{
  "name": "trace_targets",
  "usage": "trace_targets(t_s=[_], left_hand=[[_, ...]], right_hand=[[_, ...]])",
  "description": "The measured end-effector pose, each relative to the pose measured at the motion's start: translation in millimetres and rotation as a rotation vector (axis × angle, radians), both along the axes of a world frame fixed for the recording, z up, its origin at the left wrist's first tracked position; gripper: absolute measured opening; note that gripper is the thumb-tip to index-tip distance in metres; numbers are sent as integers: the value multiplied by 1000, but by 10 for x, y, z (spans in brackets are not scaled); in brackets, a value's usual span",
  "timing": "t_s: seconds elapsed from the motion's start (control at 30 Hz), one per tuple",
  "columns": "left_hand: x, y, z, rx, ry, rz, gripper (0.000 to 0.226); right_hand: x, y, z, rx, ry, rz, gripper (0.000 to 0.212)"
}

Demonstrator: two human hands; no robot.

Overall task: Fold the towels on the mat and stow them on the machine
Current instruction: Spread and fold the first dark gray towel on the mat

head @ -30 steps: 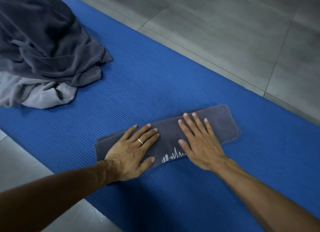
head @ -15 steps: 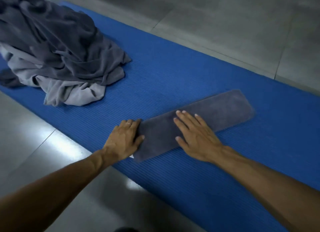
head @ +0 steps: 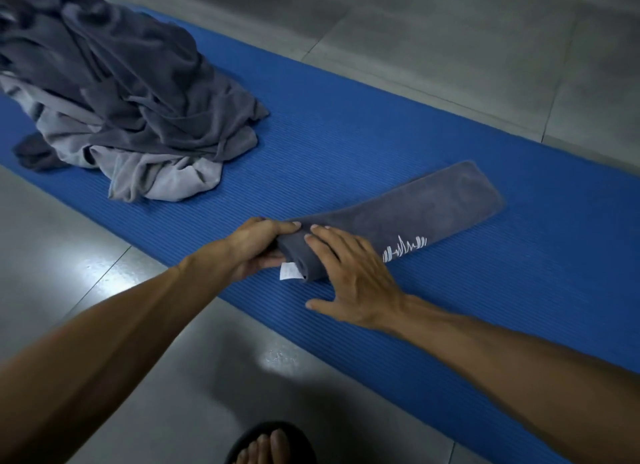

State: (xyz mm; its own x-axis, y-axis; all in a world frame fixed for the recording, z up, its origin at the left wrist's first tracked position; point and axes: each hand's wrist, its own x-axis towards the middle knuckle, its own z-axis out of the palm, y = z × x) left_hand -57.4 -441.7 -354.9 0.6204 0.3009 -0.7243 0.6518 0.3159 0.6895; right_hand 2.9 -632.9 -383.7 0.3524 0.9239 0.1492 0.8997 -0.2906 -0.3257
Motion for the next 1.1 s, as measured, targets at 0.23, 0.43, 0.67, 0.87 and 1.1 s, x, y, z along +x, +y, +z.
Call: trace_targets(t_s=[0.23, 0.43, 0.67, 0.87, 1.1], left_hand=[[167, -57, 209, 196, 9, 81, 58], [401, -243, 358, 69, -382, 106, 77], [547, -693, 163, 37, -396, -389, 67], [730, -910, -143, 645, -303, -643, 63], [783, -1008, -389, 780, -249, -673, 80]], right_hand=[[96, 159, 466, 294, 314, -217, 26], [485, -68, 819, 279, 759, -328, 9], [1183, -636, 960, 515, 1213, -689, 18], [1729, -1054, 606, 384, 970, -960, 9], [1874, -1114, 202, 119, 792, -967, 11]])
